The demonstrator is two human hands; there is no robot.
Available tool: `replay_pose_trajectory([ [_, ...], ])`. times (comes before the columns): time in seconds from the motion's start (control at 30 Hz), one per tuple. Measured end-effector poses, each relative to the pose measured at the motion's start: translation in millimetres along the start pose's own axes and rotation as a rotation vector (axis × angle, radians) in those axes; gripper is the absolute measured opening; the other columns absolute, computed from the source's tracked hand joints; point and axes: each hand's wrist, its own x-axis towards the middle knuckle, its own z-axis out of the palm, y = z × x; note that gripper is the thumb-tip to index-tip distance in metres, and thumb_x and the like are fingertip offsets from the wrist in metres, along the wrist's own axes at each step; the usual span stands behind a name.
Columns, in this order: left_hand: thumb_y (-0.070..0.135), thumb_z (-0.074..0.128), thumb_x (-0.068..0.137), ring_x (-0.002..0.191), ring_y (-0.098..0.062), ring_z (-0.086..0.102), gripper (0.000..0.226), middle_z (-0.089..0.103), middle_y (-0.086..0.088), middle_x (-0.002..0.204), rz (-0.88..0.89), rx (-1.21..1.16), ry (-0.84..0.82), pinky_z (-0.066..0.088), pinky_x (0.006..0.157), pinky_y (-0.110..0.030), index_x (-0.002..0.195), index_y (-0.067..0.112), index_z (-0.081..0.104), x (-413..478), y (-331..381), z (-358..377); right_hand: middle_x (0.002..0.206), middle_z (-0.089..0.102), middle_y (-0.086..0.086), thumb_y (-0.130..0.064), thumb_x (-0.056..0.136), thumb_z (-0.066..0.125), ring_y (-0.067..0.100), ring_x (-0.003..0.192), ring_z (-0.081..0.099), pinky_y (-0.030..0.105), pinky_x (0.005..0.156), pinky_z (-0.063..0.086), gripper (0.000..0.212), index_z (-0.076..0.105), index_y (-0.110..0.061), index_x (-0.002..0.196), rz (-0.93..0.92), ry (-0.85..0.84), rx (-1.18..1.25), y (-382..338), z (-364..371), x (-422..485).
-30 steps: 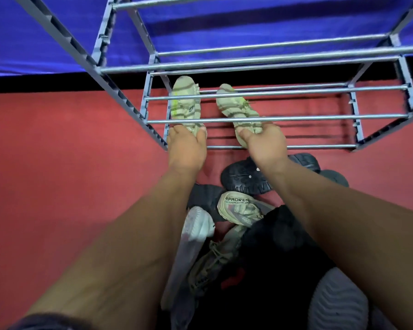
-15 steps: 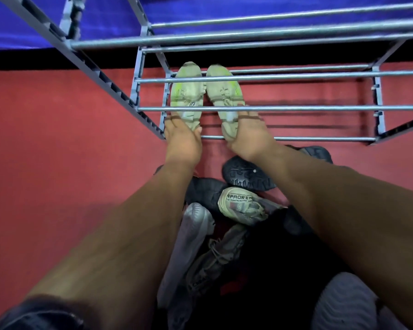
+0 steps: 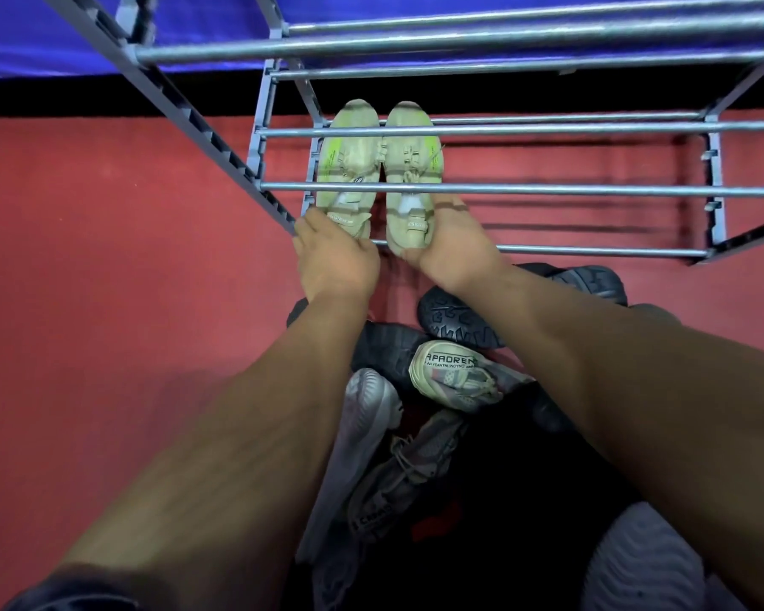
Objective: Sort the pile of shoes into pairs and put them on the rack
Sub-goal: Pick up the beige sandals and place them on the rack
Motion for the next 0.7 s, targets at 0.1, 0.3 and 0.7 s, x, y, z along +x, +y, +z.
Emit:
replay_pose_trajectory([
  [0.1,0.037,0.077,0.093,0.122,-0.031,0.054,0.068,0.049,-0.015,0.141,-0.117,-0.186,0.015,0.044,0.096,-0.031,0.139,0.001,0.044,-7.2,-13.7,-1.2,0.113,0.068,0.0,-0.052,0.081,0.08,0.019,0.104,0.065,0.022,0.083,0.046,0.057,0.065,-0.018,0.125,0.056,-0.039,0.093,-11.0,-6.0,-7.9],
  [0.3,0.048,0.091,0.075,0.099,-0.021,0.062,0.061,0.063,-0.006,0.115,-0.264,-0.464,0.033,0.053,0.09,-0.035,0.107,0.016,0.051,0.7,-28.6,-2.8,0.149,0.055,0.012,-0.036,0.09,0.073,0.032,0.136,0.052,0.036,0.114,0.042,0.086,0.032,-0.012,0.162,0.058,-0.14,0.023,-11.4,-13.0,-12.8],
  [0.7,0.015,0.06,0.093,0.099,-0.024,0.062,0.018,0.063,-0.008,0.119,-0.217,-0.377,-0.077,0.049,0.087,-0.033,0.11,0.014,0.055,-27.7,-35.5,-22.5,0.134,0.058,0.014,-0.024,0.096,0.061,0.034,0.125,0.055,0.044,0.108,0.047,0.046,0.055,-0.008,0.139,0.013,-0.088,-0.152,0.9,-35.5,-56.5],
])
